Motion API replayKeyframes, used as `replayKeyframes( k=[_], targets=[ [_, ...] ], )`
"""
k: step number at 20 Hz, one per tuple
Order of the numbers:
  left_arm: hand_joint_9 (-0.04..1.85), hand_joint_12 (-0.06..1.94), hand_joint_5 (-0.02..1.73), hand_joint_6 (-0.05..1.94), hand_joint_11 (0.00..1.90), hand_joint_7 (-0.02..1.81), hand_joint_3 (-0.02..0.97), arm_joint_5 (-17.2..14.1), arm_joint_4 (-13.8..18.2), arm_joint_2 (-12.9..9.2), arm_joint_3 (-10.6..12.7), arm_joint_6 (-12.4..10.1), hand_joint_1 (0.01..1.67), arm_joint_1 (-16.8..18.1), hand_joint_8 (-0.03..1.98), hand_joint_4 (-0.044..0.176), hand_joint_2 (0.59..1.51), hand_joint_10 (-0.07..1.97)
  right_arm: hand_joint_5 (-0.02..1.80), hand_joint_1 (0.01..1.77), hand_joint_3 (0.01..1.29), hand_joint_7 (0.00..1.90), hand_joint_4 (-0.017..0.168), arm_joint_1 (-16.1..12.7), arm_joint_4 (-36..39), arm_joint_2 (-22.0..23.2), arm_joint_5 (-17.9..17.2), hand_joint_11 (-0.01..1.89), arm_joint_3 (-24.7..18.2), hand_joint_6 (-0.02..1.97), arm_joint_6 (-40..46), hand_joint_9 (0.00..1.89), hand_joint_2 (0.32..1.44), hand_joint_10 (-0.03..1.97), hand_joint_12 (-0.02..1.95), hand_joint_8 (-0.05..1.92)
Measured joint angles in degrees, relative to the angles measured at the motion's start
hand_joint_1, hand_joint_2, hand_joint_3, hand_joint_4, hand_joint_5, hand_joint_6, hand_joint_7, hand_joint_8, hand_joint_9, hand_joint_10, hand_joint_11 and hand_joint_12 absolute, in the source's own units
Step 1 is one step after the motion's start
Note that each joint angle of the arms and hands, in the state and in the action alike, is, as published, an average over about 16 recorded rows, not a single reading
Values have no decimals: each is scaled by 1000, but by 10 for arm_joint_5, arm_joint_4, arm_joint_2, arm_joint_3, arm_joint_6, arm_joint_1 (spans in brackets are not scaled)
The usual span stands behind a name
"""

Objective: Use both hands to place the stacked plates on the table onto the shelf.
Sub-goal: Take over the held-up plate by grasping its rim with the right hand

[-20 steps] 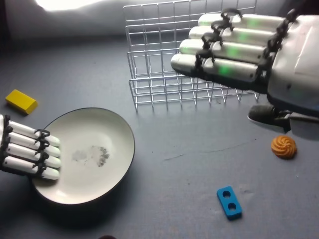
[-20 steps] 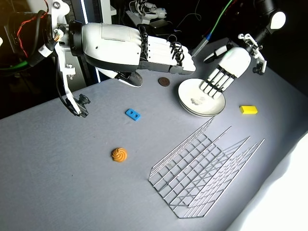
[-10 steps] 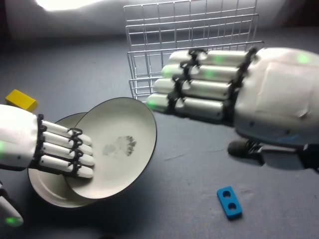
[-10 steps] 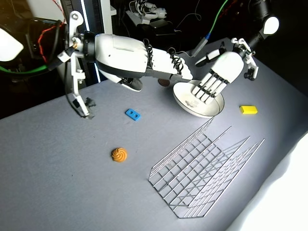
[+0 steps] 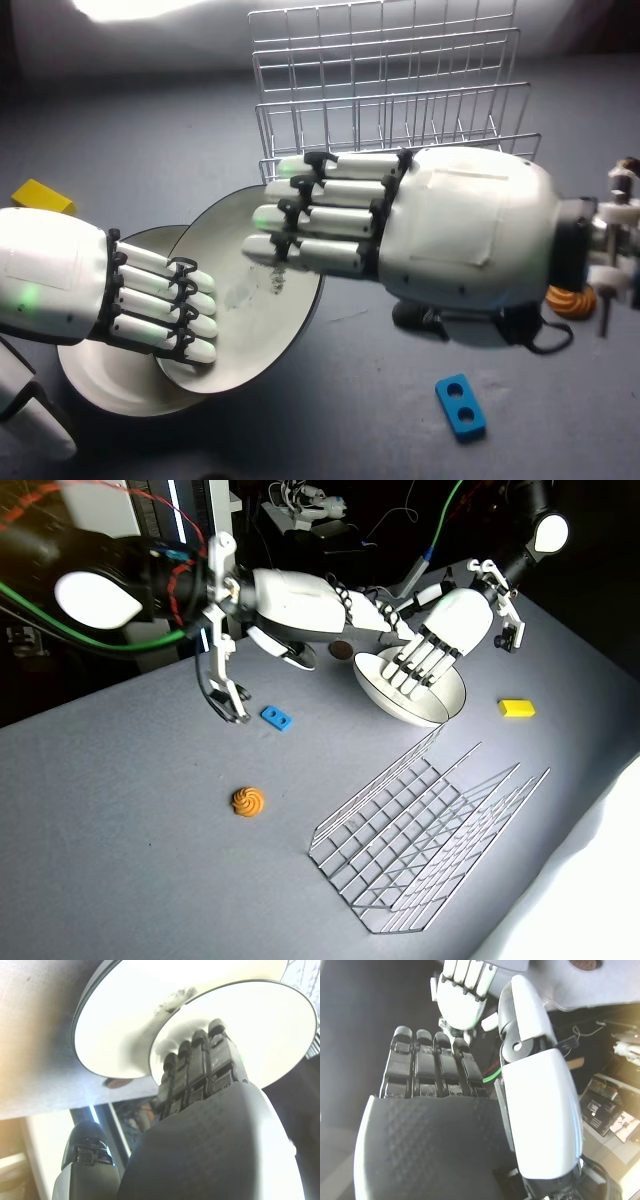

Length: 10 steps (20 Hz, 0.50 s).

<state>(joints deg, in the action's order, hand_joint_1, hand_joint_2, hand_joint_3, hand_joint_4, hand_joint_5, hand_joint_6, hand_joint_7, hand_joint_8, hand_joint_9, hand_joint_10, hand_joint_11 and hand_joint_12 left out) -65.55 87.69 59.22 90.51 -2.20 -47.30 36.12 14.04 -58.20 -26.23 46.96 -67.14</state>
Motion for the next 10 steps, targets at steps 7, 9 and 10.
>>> replayKeyframes(
  k=[7,9,10],
  targets=[
    [50,13,85,16,21,68,15,4,4,-2,-8,-4,18,5,21,2,1127,10,123,1185,17,46,-1,8,-6,-85,16,22,75,17,-19,26,1123,7,208,10],
    [52,13,87,16,22,68,15,4,4,-2,-8,-4,18,5,20,2,1128,10,144,1191,17,56,-1,9,-6,-104,19,21,93,17,-23,34,1127,7,269,10],
    [53,13,87,16,22,68,15,4,4,-2,-8,-4,18,5,20,2,1128,10,156,1192,17,64,-1,9,-6,-114,20,20,101,17,-24,40,1130,6,307,10]
  ],
)
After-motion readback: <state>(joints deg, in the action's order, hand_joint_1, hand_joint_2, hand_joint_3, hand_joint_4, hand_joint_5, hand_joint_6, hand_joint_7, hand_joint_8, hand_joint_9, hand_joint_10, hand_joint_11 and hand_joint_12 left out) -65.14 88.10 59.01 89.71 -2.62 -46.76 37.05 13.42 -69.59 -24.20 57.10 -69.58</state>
